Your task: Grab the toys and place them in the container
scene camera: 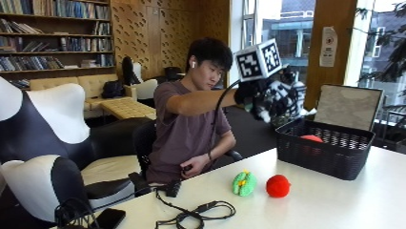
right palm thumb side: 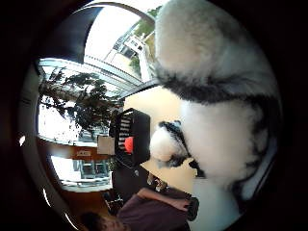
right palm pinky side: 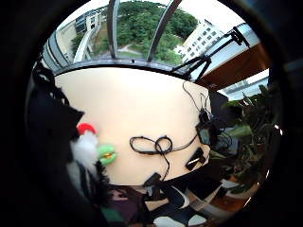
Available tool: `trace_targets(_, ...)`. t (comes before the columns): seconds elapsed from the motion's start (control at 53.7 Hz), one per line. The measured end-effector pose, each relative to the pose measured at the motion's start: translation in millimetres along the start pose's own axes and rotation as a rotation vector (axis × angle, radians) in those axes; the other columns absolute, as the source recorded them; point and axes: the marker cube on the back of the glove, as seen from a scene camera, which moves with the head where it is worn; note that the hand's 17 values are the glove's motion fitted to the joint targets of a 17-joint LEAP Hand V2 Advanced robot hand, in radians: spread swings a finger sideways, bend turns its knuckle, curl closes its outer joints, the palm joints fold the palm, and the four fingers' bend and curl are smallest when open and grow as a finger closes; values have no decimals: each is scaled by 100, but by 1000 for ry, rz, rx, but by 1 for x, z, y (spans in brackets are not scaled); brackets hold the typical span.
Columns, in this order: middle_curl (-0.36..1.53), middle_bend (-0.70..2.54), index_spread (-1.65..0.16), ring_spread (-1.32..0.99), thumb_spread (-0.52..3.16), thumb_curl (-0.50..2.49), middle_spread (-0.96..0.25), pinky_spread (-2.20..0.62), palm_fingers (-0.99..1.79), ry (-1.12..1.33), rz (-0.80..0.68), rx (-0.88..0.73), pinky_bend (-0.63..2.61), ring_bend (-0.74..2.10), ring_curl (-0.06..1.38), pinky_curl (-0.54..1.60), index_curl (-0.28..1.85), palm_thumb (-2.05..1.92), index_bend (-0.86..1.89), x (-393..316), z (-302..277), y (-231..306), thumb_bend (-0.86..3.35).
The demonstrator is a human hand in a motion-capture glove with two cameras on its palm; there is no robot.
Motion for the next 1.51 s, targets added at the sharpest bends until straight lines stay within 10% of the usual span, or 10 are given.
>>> trace_targets(0.317,84,113,-32,-44,12,90,-28,-38,98,-8,-198,59,92,125,63,47,76,71,85,-192,-55,-12,10)
trace_targets(0.783,88,115,-34,-43,0,97,-27,-38,93,103,-512,-150,95,125,66,49,93,71,77,-435,134,2,5)
trace_targets(0.95,88,111,-34,-44,3,99,-28,-37,76,210,-329,-325,100,123,67,51,97,70,63,-455,187,0,2)
trace_targets(1.081,67,39,-25,-26,55,95,-11,-18,-59,32,-456,-458,130,99,63,58,73,48,0,-459,190,8,-6)
trace_targets(1.36,45,11,-18,0,114,70,9,4,-37,479,-174,-261,107,52,41,44,40,26,5,-356,120,-17,-2)
trace_targets(1.509,40,14,-16,4,126,62,11,6,-26,255,-327,-304,98,48,39,40,32,24,5,-301,56,6,-1)
